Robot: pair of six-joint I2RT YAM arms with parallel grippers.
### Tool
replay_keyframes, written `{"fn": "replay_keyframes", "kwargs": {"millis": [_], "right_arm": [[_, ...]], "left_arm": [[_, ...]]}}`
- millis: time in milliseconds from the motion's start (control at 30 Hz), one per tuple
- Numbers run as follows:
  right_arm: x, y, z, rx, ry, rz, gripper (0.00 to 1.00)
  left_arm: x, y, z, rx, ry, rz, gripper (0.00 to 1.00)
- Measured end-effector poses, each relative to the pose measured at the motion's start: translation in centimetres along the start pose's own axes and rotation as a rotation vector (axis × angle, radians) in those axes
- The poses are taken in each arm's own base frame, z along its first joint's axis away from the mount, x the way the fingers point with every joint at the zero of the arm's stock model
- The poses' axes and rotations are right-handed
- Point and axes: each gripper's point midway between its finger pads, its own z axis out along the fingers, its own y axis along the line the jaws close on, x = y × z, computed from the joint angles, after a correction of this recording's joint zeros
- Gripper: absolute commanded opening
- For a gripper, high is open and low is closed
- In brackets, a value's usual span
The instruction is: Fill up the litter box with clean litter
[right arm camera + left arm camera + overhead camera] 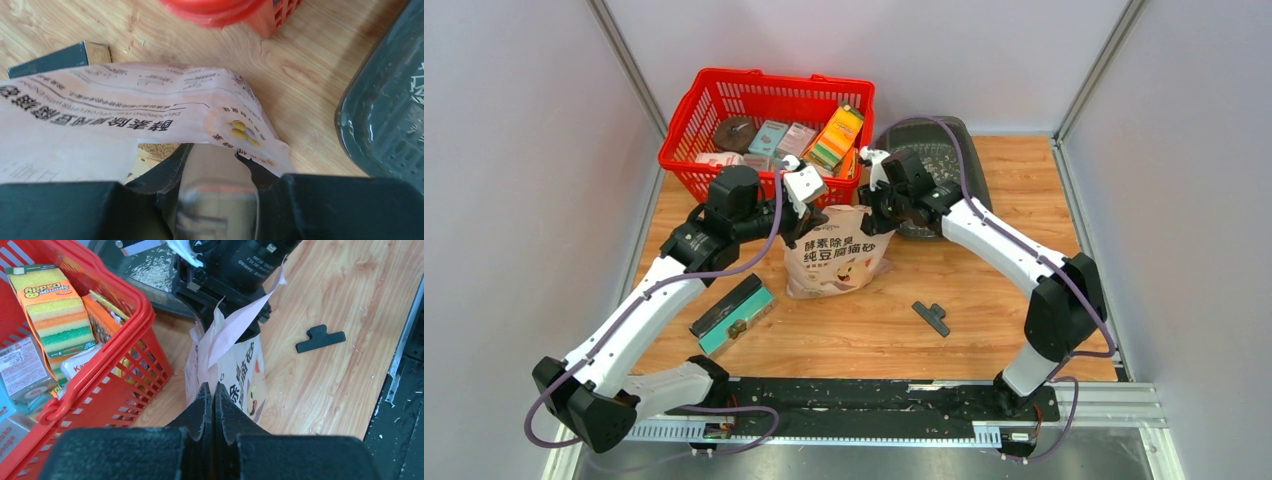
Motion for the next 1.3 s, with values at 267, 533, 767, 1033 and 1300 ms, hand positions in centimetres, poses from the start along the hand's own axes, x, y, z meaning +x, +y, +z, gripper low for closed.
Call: {"fn": "replay_keyframes", "kwargs": {"millis": [267, 533, 767, 1033, 1300], "right_arm": [[-0.5, -0.1, 2.0, -0.136, 0.017, 0.122, 0.0], [-1.5, 1.0, 1.5, -0.327, 0.041, 0.298, 0.0], [-4.1, -0.6, -1.0, -0.493, 0.003, 0.489, 0.0], [-6.9, -3.5, -4.4, -0.628, -0.059, 0.61, 0.0], [-6.7, -6.3, -5.6, -0.661, -0.083, 0.696, 0.0]], "left_arm": [[0.2, 0.2, 0.2, -0.009, -0.002, -0.002, 0.0], [0.4, 0.3, 0.2, -0.004, 0.009, 0.041, 0.0], [0.3, 0.6, -0.6, 0.013, 0.063, 0.158, 0.0], [0.3, 1.4, -0.5, 0.027, 0.118, 0.261, 0.0], [-0.4, 2.3, 0.5, 0.037, 0.149, 0.271, 0.0]]}}
